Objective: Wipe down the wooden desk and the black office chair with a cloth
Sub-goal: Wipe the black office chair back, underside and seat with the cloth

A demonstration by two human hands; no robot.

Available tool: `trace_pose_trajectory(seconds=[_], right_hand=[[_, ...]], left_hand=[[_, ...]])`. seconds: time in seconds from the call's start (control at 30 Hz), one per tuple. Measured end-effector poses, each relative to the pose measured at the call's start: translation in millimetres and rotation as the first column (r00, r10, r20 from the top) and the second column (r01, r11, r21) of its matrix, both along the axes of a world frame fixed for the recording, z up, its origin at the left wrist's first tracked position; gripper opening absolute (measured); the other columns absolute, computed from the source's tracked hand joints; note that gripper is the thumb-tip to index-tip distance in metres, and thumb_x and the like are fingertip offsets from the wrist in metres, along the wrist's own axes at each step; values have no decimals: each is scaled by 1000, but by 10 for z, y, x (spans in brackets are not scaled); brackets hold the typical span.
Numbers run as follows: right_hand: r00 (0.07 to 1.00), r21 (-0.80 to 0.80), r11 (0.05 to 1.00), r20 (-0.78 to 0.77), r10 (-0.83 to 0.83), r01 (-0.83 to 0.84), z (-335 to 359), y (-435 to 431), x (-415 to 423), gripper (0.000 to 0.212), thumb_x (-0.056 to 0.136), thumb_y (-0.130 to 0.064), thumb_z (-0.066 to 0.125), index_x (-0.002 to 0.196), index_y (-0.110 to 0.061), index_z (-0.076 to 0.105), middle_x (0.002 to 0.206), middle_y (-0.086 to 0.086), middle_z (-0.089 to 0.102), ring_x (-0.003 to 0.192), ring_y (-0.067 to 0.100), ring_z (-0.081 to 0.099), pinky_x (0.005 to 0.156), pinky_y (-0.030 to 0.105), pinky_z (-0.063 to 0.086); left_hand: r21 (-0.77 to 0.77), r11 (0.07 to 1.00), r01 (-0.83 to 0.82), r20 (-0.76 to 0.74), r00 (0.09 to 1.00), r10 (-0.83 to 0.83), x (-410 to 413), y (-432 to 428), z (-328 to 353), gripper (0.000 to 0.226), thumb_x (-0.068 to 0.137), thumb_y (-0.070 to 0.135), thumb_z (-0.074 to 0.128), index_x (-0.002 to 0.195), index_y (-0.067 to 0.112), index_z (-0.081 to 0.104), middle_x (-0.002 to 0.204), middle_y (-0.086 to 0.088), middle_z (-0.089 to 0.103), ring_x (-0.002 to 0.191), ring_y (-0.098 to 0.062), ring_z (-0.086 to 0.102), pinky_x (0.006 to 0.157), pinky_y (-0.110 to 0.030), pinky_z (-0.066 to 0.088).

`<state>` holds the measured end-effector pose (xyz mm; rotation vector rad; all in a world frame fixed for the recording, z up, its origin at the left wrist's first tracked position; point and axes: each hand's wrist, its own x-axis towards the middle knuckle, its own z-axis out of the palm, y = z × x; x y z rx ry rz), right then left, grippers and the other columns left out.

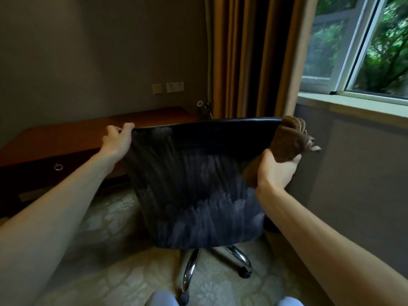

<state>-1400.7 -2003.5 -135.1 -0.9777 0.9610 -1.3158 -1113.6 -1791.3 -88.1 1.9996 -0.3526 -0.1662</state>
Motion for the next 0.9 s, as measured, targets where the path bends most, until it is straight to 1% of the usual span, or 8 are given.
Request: trace_pose_trajectory(seconds=[0.1,0.3,0.43,0.53,0.6,0.7,0.8,0.9], right_hand=[[999,-102,994,-32,41,-44,98,-167,14,78,80,-19,64,149,-44,38,110,-18,61,106,13,63,104,34,44],[999,-66,997,15,52,-51,250,180,496,85,83,-12,62,156,-40,27,134,-3,53,111,18,55,97,28,35],[990,-73,990,-75,115,-121,271,829,936,90,83,-15,64,156,-40,19,153,5,29,130,33,47,98,43,40],[964,-171,963,-206,170,-207,249,1329,1115,85,83,-15,67,149,-46,22,155,-1,21,136,31,37,98,50,41],[933,-253,921,-282,222,-295,189,1574,1153,81,82,-15,68,140,-50,24,151,-3,20,135,29,36,96,50,44],[888,-307,849,-310,338,-431,102,1615,1080,74,76,-19,70,129,-53,30,141,-4,27,120,25,47,93,48,50],[914,-335,852,-197,355,-403,67,1351,838,52,68,-23,64,114,-42,51,125,1,51,97,15,59,88,41,52],[986,-385,907,-67,155,-169,70,987,526,43,66,-23,62,104,-42,58,115,4,56,97,16,60,90,37,49]], left_hand=[[-16,1000,-16,7,1000,16,0,36,-23,71,96,72,40,145,21,34,148,-14,38,119,-27,41,93,-47,33],[-36,998,44,-7,999,-44,-136,12,-11,71,94,74,43,140,21,34,149,-10,35,127,-27,40,95,-44,33],[-71,982,172,19,985,-171,-319,62,-72,72,93,76,41,139,20,40,145,-4,39,137,-24,37,107,-45,32],[-140,956,257,23,966,-256,-545,44,-76,85,93,80,35,156,24,41,163,-3,34,151,-24,28,123,-46,18],[-170,931,324,4,945,-328,-706,45,-40,88,88,86,31,151,28,51,160,-3,45,150,-18,36,121,-47,23],[-244,878,412,-32,902,-431,-900,87,21,76,91,86,23,115,39,78,119,13,75,115,-4,66,103,-40,39],[-274,857,437,-73,879,-472,-933,146,16,89,92,86,13,119,27,75,121,4,73,126,-17,57,120,-54,27],[-285,831,478,-102,847,-522,-942,126,27,94,93,82,5,126,24,71,131,0,69,133,-19,52,124,-56,19]])
